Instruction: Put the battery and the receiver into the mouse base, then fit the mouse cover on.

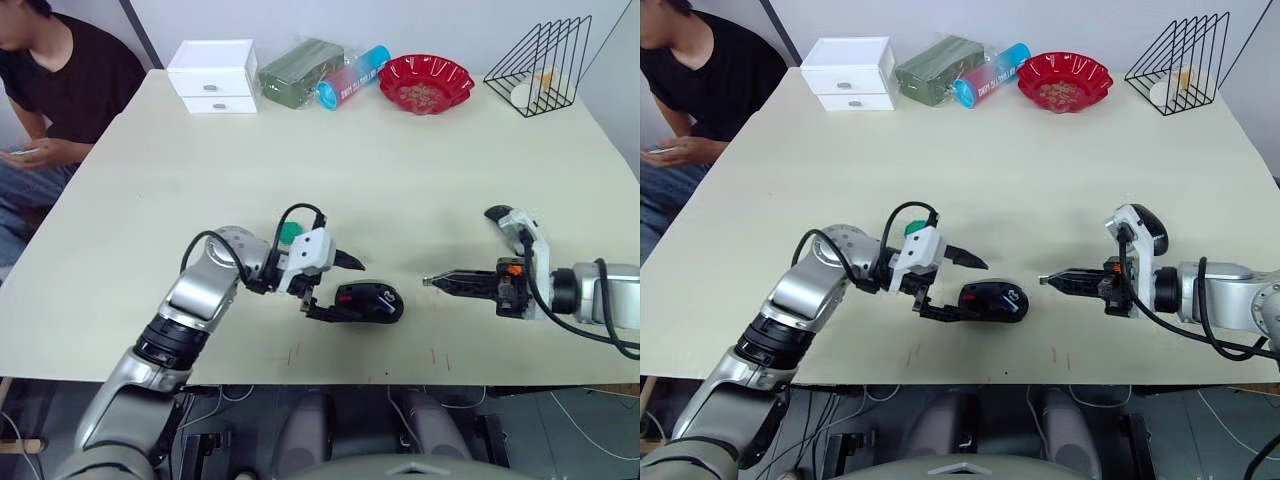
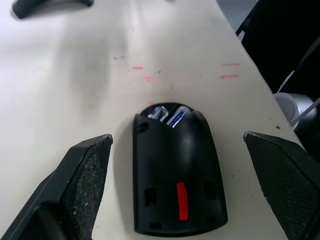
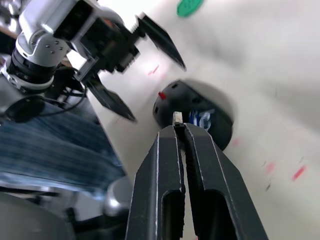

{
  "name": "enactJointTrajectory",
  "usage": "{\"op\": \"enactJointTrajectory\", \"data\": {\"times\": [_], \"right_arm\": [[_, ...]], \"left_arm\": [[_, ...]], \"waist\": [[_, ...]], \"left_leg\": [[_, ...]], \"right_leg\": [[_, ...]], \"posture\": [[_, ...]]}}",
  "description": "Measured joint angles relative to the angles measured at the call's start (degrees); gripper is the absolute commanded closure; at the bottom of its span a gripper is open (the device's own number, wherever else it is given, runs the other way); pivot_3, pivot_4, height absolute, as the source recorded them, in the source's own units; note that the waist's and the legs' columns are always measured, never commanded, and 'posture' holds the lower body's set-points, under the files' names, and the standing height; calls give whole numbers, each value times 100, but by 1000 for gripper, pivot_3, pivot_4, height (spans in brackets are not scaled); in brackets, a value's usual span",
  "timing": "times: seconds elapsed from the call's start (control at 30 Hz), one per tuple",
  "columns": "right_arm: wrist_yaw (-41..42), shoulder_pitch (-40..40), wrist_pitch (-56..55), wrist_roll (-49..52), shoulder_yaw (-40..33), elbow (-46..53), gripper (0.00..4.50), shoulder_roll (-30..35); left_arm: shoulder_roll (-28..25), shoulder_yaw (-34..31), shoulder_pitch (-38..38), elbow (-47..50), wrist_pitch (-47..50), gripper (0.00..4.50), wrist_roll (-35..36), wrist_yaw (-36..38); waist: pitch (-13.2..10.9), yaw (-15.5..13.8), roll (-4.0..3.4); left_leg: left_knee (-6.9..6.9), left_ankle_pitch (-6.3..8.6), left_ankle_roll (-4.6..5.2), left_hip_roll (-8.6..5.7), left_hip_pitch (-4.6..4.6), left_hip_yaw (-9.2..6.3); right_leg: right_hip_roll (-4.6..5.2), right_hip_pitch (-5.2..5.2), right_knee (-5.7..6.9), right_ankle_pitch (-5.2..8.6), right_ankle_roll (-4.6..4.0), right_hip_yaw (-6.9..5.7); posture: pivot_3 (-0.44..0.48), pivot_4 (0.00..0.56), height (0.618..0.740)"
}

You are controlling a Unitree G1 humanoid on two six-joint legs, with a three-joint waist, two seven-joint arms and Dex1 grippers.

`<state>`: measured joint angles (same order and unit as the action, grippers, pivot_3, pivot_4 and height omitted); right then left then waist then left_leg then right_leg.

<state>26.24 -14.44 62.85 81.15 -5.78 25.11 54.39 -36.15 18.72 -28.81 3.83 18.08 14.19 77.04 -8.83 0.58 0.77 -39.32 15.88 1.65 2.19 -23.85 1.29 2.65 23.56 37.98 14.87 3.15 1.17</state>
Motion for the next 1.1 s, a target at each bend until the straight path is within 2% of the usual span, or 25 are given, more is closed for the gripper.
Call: {"op": "enactJointTrajectory", "data": {"times": [0.27,0.73,1.1], "right_arm": [[1535,912,-1436,-1944,-102,448,4500,-40],[3292,1832,-3431,-3598,-138,380,4500,-399],[3565,1836,-3818,-3937,-149,233,4500,-569]], "left_arm": [[71,38,67,-64,-137,17,-216,-184],[481,295,28,-668,-556,17,-598,-239],[657,389,-52,-963,-715,17,-738,-261]], "waist": [[0,-25,1],[0,-38,1],[0,-39,0]], "left_leg": [[-2,0,0,-2,2,0],[-7,-1,-1,-4,12,0],[-7,-1,-2,-4,12,-1]], "right_leg": [[0,-2,1,0,1,-1],[-1,-11,3,-1,1,0],[-1,-11,5,-1,1,0]], "posture": [[0,150,740],[0,150,740],[0,150,740]]}}
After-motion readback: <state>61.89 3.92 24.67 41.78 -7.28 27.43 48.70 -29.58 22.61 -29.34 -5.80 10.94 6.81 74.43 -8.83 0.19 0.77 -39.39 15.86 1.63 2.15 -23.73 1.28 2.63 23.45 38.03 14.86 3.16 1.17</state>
